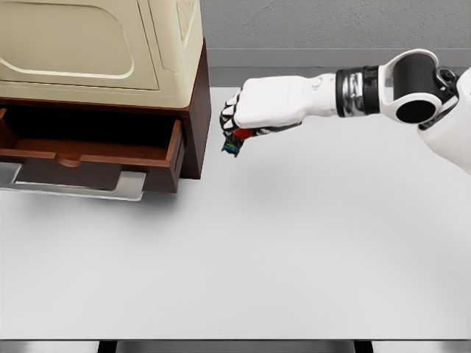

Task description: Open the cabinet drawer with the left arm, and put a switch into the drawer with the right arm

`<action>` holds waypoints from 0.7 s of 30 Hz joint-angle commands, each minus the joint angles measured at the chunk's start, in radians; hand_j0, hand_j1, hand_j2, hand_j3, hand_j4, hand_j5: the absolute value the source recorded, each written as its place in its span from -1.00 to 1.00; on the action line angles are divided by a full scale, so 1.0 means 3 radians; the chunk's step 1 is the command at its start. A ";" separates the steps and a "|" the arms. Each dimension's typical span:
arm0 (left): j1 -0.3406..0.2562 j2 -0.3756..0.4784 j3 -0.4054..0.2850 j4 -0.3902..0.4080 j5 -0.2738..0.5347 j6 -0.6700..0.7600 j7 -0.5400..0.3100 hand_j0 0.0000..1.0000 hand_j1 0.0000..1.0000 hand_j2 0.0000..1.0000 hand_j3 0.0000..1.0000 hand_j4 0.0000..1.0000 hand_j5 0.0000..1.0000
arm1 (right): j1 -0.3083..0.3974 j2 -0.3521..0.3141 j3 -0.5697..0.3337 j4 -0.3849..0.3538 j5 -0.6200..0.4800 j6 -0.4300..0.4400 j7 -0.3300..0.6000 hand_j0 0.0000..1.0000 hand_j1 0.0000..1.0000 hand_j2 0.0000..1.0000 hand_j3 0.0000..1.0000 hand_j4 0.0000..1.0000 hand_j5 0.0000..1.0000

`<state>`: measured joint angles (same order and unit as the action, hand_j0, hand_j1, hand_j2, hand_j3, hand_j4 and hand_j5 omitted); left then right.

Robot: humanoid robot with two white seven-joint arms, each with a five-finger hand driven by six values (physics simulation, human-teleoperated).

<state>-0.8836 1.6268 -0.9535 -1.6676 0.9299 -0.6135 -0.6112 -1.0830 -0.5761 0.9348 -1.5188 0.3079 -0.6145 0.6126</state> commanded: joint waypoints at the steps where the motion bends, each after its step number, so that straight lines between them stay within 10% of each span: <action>1: 0.0000 -0.0003 -0.0002 0.0000 0.0025 0.0009 0.0001 1.00 1.00 1.00 1.00 1.00 1.00 | -0.0005 0.0080 0.0059 -0.0010 -0.0060 0.0012 -0.0006 -0.22 -0.22 -0.22 -0.22 -0.22 -0.22; 21: 0.0010 -0.0013 -0.0033 0.0021 -0.0006 0.0009 0.0001 1.00 1.00 1.00 1.00 1.00 1.00 | -0.0706 0.0432 0.0433 -0.0148 -0.0341 0.0012 -0.0006 -0.22 -0.22 -0.22 -0.22 -0.22 -0.22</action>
<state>-0.8806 1.6226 -0.9619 -1.6615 0.9195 -0.6136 -0.6112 -1.3008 -0.4609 1.0588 -1.5637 0.2152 -0.6140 0.6117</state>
